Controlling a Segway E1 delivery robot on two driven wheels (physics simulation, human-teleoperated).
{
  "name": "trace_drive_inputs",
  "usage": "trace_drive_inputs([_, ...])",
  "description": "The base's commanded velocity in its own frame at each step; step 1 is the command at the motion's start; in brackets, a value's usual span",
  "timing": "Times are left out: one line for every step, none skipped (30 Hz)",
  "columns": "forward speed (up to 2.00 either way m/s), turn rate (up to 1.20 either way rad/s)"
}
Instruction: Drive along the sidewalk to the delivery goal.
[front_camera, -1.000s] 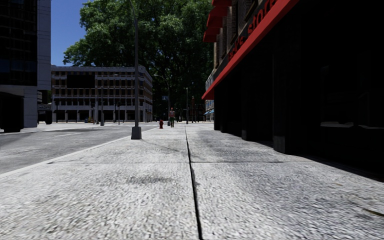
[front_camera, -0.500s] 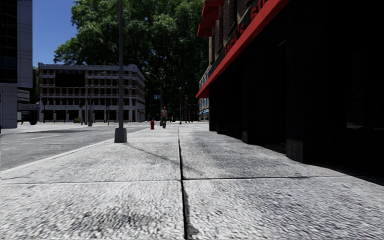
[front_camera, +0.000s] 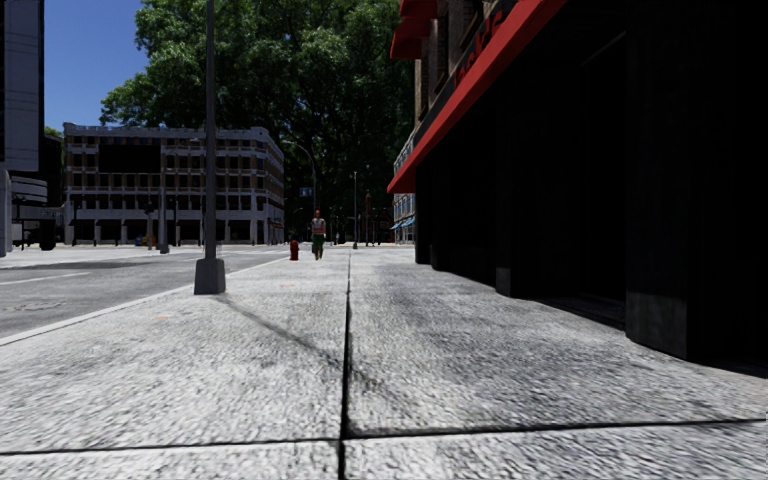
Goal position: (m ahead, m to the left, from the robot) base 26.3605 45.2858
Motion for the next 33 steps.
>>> trace_drive_inputs([2.0,0.0])
trace_drive_inputs([2.0,0.0])
trace_drive_inputs([2.0,0.0])
trace_drive_inputs([2.0,0.0])
trace_drive_inputs([2.0,0.0])
trace_drive_inputs([2.0,0.0])
trace_drive_inputs([2.0,0.0])
trace_drive_inputs([2.0,0.0])
trace_drive_inputs([2.0,0.0])
trace_drive_inputs([2.0,0.0])
trace_drive_inputs([2.0,0.0])
trace_drive_inputs([2.0,0.0])
trace_drive_inputs([2.0,0.0])
trace_drive_inputs([2.0,0.0])
trace_drive_inputs([2.0,0.0])
trace_drive_inputs([2.0,0.0])
trace_drive_inputs([2.0,0.0])
trace_drive_inputs([2.0,0.0])
trace_drive_inputs([2.0,0.0])
trace_drive_inputs([2.0,0.0])
trace_drive_inputs([2.0,0.0])
trace_drive_inputs([2.0,0.0])
trace_drive_inputs([2.0,0.0])
trace_drive_inputs([2.0,0.0])
trace_drive_inputs([2.0,0.0])
trace_drive_inputs([2.0,0.0])
trace_drive_inputs([2.0,0.0])
trace_drive_inputs([2.0,0.0])
trace_drive_inputs([2.0,0.0])
trace_drive_inputs([2.0,0.0])
trace_drive_inputs([2.0,0.0])
trace_drive_inputs([2.0,0.0])
trace_drive_inputs([2.0,0.0])
